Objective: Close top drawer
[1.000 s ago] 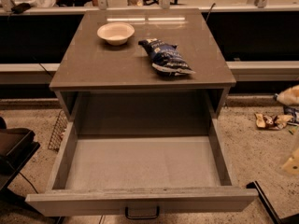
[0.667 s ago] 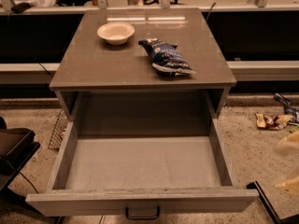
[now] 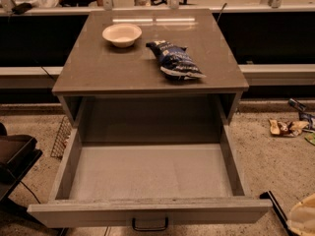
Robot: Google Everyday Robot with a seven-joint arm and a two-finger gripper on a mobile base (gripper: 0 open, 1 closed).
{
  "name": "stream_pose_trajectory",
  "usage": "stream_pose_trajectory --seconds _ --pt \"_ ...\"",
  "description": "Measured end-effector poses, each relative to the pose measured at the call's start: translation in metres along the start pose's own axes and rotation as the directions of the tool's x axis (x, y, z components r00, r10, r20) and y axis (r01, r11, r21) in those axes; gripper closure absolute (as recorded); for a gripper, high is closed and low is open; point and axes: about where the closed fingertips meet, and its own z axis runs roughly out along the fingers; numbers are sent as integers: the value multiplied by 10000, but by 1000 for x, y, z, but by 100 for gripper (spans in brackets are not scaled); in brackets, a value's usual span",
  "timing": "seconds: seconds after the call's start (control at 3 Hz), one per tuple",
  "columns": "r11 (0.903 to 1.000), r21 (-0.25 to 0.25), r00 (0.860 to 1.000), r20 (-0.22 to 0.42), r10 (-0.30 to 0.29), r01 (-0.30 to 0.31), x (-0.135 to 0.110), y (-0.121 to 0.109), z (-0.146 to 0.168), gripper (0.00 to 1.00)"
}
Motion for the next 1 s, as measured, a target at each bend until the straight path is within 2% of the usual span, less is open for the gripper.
stream_pose_trajectory --seconds 0.33,0.67,1.0 --pt "9999 -129 9999 5 -101 101 2 7 7 100" --pt "9997 -192 9999 -8 -121 121 0 10 17 100" --pt "9993 -236 9990 350 -281 290 -3 29 43 100"
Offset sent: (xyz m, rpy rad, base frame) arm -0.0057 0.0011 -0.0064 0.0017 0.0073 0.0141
